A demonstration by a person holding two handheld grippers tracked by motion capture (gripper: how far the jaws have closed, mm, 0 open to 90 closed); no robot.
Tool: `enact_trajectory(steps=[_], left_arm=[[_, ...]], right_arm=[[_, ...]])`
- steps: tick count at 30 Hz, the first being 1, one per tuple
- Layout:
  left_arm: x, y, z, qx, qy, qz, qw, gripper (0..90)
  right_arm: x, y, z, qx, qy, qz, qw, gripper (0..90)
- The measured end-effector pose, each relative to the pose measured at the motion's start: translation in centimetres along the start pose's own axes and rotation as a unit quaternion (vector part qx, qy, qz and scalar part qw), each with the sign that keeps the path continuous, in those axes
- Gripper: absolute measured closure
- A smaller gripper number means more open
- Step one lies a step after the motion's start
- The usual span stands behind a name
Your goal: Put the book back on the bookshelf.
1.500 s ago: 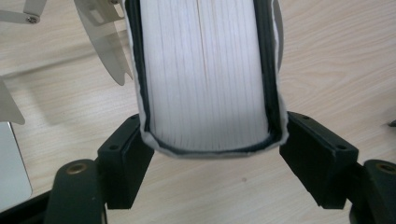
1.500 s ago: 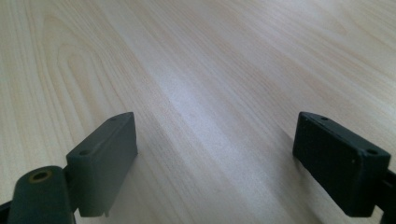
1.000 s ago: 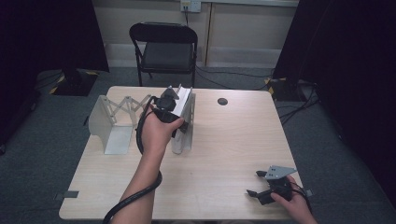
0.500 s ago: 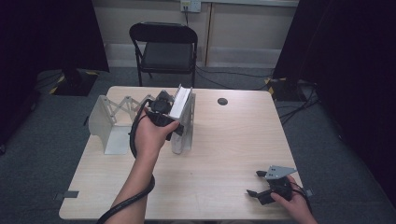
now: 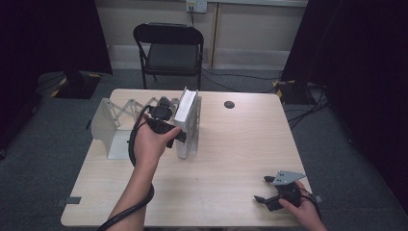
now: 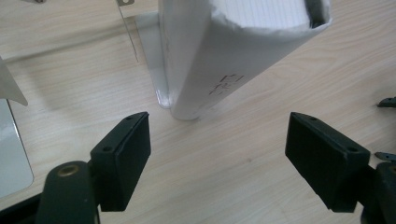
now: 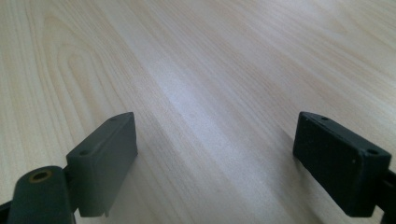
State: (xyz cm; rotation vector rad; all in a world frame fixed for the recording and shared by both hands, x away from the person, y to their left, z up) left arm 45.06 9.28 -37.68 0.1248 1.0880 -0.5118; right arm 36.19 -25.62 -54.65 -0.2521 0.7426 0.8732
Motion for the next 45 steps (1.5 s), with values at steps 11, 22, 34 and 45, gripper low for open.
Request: enact_trajectory(steps=[11,22,34,45], left_arm=[[0.2,0.6,-1.0,0.0,0.0,-0.004,1.0,21.0],[0.4,0.5,-1.8,0.007,-0.007,-0.01,0.9999,21.1],[0.9,0.9,-3.0,0.007,-0.007,-0.015,0.9998,21.6],[1.2,1.6,-4.0,0.001,-0.009,-0.013,0.9999,22.0]], right_arm=[[0.0,0.0,0.0,0.0,0.0,0.0,1.0,13.1],[0.0,0.0,0.0,0.0,0.0,0.0,1.0,13.1],[0.0,0.0,0.0,0.0,0.0,0.0,1.0,13.2],[0.0,0.0,0.0,0.0,0.0,0.0,1.0,13.1]])
Point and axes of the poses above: each handheld gripper's, and its own axes: x roughly forward along the jaws, z roughly out of its top, y roughly to its left, the point moved 7 cm from there along x, roughly forward along the jaws, and after that the axes turned 7 degrees about x, right-handed, at the moved point
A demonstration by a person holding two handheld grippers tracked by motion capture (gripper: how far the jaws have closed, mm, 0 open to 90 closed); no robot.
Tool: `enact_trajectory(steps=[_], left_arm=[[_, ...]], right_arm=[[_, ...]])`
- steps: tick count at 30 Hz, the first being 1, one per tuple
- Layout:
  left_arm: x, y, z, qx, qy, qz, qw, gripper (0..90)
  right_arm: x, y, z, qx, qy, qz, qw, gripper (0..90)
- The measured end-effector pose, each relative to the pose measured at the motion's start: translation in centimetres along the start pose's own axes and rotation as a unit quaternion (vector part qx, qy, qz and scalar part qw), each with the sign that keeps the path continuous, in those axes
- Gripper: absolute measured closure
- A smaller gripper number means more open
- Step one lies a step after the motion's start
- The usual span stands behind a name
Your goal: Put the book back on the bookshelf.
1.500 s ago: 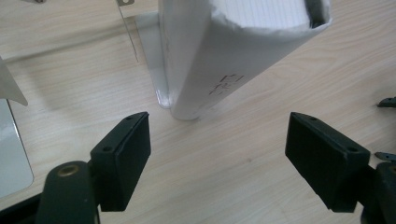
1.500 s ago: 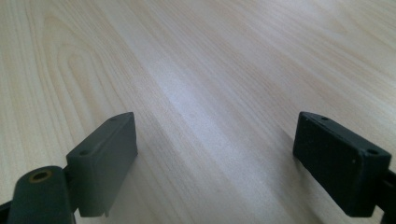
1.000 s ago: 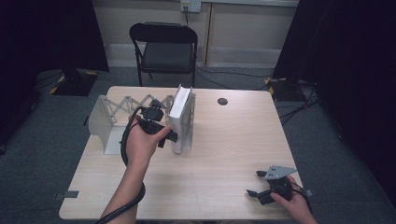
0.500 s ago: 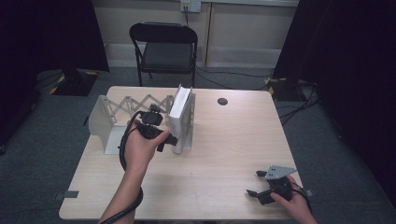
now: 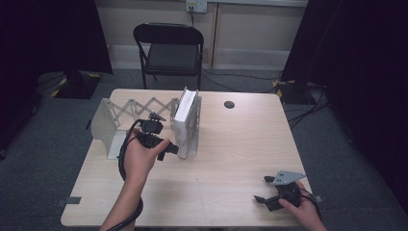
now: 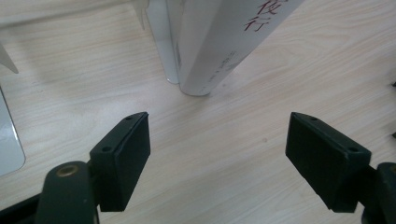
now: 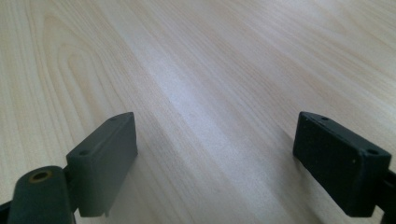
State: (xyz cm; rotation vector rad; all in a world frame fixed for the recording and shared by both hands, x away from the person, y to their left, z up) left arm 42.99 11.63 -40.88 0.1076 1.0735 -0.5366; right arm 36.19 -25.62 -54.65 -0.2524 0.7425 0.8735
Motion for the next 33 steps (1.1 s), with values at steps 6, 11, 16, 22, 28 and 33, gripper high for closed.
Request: enact_trajectory(steps=[6,11,16,22,28,33], left_arm=[[0.2,0.2,-0.3,-0.001,-0.003,-0.003,1.0,22.3],[0.3,0.4,-0.6,-0.001,-0.002,-0.002,1.0,22.1],[0.5,0.6,-1.0,-0.006,-0.004,-0.003,1.0,22.0],[0.8,0.9,-1.5,-0.006,-0.003,-0.003,1.0,22.1],[1.4,1.1,-2.1,-0.011,-0.001,-0.005,0.9999,22.1],[1.6,1.2,-2.4,-0.009,0.0,-0.008,0.9999,22.3]], right_arm=[[0.0,0.0,0.0,0.0,0.0,0.0,1.0,13.2],[0.0,0.0,0.0,0.001,0.0,0.0,1.0,13.2],[0.0,0.0,0.0,0.0,0.001,0.0,1.0,13.1],[0.0,0.0,0.0,0.0,0.001,0.0,1.0,13.2],[0.0,0.0,0.0,0.0,0.001,0.0,1.0,13.2],[0.0,0.0,0.0,0.0,0.001,0.0,1.0,13.1]])
Point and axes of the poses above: each handheld gripper's, and its own axes: x roughly forward along the jaws, z roughly out of its top, y roughly to its left, the point moved 7 cm from there along x, roughly forward along the jaws, and after that the axes turned 7 degrees about x, right-handed, at the moved point
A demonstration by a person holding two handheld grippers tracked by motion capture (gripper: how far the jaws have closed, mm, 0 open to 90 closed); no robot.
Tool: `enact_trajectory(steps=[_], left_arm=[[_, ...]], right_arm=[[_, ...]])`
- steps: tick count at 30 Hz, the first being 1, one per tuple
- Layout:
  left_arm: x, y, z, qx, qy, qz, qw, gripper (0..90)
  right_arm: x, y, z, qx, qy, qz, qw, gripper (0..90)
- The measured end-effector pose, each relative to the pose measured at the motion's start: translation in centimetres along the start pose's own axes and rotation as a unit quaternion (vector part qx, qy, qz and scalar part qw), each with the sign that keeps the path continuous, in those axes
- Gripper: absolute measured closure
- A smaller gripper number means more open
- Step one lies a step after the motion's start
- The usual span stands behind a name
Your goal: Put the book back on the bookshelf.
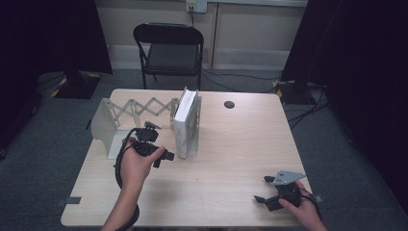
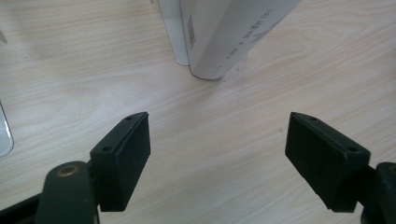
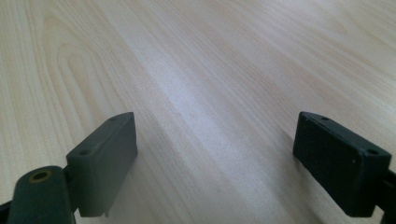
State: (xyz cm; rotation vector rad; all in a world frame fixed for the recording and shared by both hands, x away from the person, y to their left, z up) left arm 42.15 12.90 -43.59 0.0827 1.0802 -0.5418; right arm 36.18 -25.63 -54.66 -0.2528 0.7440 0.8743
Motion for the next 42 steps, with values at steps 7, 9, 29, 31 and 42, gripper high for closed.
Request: enact_trajectory(steps=[7,9,29,31,42], left_arm=[[0.4,0.2,-0.6,-0.009,-0.001,-0.003,1.0,22.3],[0.5,0.3,-0.7,-0.007,0.002,-0.006,1.0,22.3],[1.7,1.2,-2.7,-0.019,0.007,-0.012,0.9997,22.7],[1.7,1.4,-2.9,-0.017,0.009,-0.013,0.9997,22.7],[2.2,2.3,-4.1,-0.028,0.009,-0.009,0.9995,22.9]], right_arm=[[0.0,0.0,0.0,0.0,0.0,0.0,1.0,13.2],[0.0,0.0,0.0,0.0,0.0,0.0,1.0,13.1],[0.0,0.0,0.0,0.0,0.0,0.0,1.0,13.1],[0.0,0.0,0.0,0.0,0.0,0.0,1.0,13.1],[0.0,0.0,0.0,0.0,0.0,0.0,1.0,13.2]])
Point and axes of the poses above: each handheld gripper's, and its own axes: x roughly forward along the jaws, z roughly out of its top, y roughly to its left, the point moved 7 cm from there along x, roughly forward along the jaws, and after that the axes turned 7 degrees about x, right-handed, at the moved point
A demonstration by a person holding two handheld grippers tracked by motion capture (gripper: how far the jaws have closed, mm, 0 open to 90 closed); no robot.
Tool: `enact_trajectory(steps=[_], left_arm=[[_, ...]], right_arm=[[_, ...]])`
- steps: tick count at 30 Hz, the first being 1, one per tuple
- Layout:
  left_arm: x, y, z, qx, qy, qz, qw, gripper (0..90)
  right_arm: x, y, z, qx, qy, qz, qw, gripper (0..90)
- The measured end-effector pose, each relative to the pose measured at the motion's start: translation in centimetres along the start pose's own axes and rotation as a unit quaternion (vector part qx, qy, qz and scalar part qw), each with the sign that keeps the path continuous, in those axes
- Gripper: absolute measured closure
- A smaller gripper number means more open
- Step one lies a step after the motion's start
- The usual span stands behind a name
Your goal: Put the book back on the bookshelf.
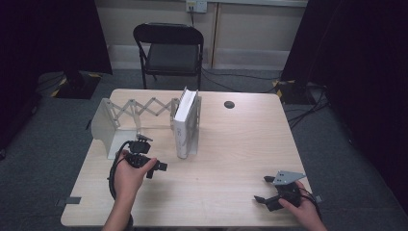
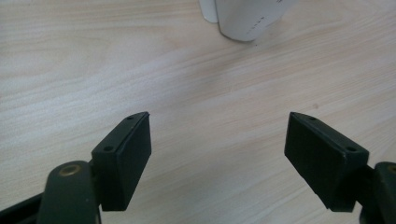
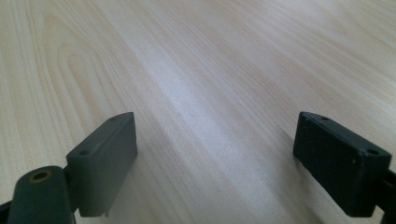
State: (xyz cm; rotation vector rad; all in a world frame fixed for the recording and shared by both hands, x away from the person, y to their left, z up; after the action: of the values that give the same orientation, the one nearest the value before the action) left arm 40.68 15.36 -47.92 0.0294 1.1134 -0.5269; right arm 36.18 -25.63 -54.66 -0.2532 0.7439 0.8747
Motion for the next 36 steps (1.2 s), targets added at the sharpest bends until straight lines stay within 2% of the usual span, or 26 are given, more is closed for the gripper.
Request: enact_trajectory(steps=[14,36], left_arm=[[0.7,1.1,-1.4,-0.004,0.008,-0.001,1.0,22.7],[1.8,1.8,-3.2,-0.009,0.011,0.003,0.9999,22.0]], right_arm=[[0.0,0.0,0.0,0.0,0.0,0.0,1.0,13.1],[0.0,0.0,0.0,0.0,0.0,0.0,1.0,13.1]])
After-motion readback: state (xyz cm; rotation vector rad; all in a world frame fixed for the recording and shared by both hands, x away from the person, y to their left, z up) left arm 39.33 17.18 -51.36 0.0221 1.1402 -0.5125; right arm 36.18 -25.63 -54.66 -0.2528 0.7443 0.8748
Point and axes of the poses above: each handheld gripper's, and its own axes: x roughly forward along the jaws, z roughly out of its top, y roughly to its left, the point moved 7 cm from there along x, roughly forward along the jaws, and after that the axes turned 7 degrees about x, right-handed, at the moved point
